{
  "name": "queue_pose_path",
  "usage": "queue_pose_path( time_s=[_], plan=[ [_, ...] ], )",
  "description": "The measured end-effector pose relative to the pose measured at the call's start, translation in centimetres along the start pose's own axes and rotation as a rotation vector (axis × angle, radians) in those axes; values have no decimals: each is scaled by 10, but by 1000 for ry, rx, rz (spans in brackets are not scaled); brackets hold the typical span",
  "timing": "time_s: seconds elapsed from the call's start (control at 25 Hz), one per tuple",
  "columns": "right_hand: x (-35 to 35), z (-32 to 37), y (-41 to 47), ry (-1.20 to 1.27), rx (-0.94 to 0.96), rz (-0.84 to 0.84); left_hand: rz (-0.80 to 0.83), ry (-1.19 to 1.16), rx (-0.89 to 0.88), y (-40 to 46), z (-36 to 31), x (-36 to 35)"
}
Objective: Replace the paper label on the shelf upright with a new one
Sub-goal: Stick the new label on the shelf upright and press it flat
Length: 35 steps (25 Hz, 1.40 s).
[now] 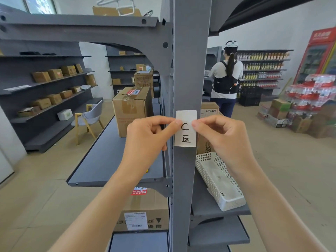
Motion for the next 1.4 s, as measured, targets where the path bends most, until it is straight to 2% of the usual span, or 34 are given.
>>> queue_pose_path(
  time_s=[0.16,0.36,0.48,1.12,1.28,1.4],
  plan=[
    [0,-9,2,-112,45,-46,-39,163,-86,1,7,-6],
    [2,-13,5,-158,95,-79,-87,424,-348,1,-9,-11],
    [1,-14,7,-178,111,-94,-92,474,-399,2,-11,-13],
    [-5,-7,3,-268,201,-193,-98,445,-321,17,-10,-7],
    [-3,-2,8,-311,188,-198,-98,486,-232,24,6,-1],
    [5,-6,14,-328,147,-198,-62,377,-142,28,17,6]
  ],
)
Point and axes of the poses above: each hand's wrist, its own y-axis towards the middle knuckle, its own x-axis out of the back of the hand, z = x × y, the point moved 6 cm from there along y, towards the middle knuckle, and after that the axes turned 3 degrees about z, right-handed, at the moved point
